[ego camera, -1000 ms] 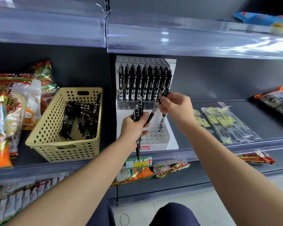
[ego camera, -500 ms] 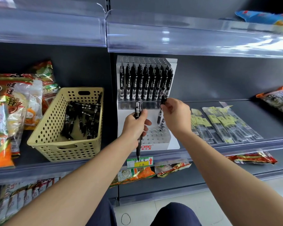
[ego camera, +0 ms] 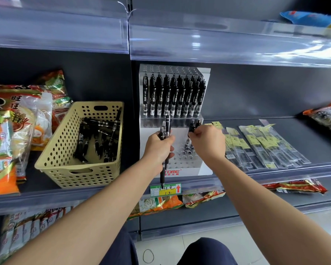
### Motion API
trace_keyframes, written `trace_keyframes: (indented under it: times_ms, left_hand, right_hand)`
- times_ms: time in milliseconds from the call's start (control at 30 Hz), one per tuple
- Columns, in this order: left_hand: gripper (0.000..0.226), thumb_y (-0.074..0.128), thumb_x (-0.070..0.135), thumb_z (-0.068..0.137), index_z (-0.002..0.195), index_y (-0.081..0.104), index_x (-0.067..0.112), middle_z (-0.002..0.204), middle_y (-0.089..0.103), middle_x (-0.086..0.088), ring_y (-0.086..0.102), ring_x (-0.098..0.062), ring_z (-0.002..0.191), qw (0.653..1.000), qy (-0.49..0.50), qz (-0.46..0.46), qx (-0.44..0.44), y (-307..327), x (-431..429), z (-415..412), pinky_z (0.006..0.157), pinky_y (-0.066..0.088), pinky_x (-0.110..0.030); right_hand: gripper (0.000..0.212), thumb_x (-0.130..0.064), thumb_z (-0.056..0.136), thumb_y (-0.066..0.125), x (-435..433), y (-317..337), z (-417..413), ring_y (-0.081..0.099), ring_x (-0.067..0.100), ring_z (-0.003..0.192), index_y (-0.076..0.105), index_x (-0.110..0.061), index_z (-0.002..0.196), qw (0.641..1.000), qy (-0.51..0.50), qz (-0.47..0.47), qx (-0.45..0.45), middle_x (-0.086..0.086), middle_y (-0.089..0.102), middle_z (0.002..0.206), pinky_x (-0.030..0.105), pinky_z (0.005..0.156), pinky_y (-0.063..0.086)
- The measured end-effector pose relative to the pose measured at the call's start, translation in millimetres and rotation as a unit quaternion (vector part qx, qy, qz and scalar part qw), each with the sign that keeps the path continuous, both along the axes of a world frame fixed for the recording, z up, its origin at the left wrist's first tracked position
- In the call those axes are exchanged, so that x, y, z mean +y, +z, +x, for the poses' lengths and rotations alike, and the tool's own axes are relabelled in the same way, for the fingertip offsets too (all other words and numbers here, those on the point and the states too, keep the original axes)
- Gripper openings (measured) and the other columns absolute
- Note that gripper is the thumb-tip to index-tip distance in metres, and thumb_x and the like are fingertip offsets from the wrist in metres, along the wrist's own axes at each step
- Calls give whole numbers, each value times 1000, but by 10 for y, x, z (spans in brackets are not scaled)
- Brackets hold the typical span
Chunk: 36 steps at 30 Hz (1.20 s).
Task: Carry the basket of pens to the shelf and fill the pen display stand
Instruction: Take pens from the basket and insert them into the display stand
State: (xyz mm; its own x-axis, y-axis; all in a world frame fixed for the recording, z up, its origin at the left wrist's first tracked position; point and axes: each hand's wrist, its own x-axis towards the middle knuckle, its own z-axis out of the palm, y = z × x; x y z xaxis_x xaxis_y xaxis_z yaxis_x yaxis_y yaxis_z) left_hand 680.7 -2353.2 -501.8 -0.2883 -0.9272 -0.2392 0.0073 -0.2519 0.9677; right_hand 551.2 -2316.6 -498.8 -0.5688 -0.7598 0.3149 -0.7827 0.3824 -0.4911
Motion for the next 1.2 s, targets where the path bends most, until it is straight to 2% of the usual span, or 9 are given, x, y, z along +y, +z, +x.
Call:
trace_keyframes:
  times_ms: [200,300,533,600,667,733,900,1033,1200]
  left_hand:
    - [6,64,13,91,90,59,11,71,54,-5,53,-15,61,1000,9,-2,11,4,3,10,69,54,-32]
    - [12,68,10,88,99,65,6,74,57,-4,54,-15,63,1000,3,-4,20,0,18,14,69,56,-32]
    - [8,71,8,85,91,71,13,78,62,-3,55,-15,65,999,-16,-1,40,24,52,30,62,55,-28]
    - [8,71,7,85,92,71,11,78,62,-4,55,-15,62,999,-22,0,41,32,59,31,60,54,-28]
    - [11,71,6,84,95,69,5,74,62,-5,54,-16,59,999,-29,5,43,53,78,36,57,52,-28]
    - [15,72,7,84,97,67,0,71,61,-6,53,-18,58,999,-30,11,43,71,83,42,57,51,-30]
    - [8,72,4,82,88,67,4,76,65,-7,56,-17,58,999,-33,4,39,88,78,71,60,54,-31]
    - [7,72,3,82,86,67,5,72,64,-7,56,-17,57,998,-37,-9,41,78,81,91,61,55,-31]
    - [6,70,5,84,88,68,0,69,63,-7,60,-14,56,996,-47,-21,68,125,68,141,61,58,-30]
  right_hand:
    - [24,-22,88,60,-32,14,4,58,29,60,66,-7,69,1000,-7,21,-4,9,64,63,22,47,38]
    - [27,-26,88,62,-30,-5,-17,57,27,60,66,-7,70,1000,-9,18,-13,8,63,63,21,46,33]
    - [21,-28,85,67,60,40,1,60,22,61,69,-11,74,999,19,-22,-45,2,65,64,24,53,43]
    - [16,-23,89,61,70,84,60,63,24,62,71,-15,79,990,66,-75,-96,1,67,65,30,56,50]
    - [19,-22,92,57,80,174,138,65,22,61,70,-17,79,964,113,-126,-205,3,69,68,35,58,54]
    - [24,-27,91,59,88,272,201,63,15,57,69,-15,74,941,149,-140,-269,5,70,68,31,52,48]
    - [26,-29,71,83,75,376,235,61,13,58,66,-13,85,929,146,-116,-320,0,67,70,19,50,45]
    - [25,-24,71,83,70,401,243,60,12,58,61,-15,77,922,151,-102,-342,1,65,68,18,44,41]
    - [13,-12,79,75,92,466,187,59,8,54,63,-13,76,870,193,-101,-442,-4,63,61,22,48,44]
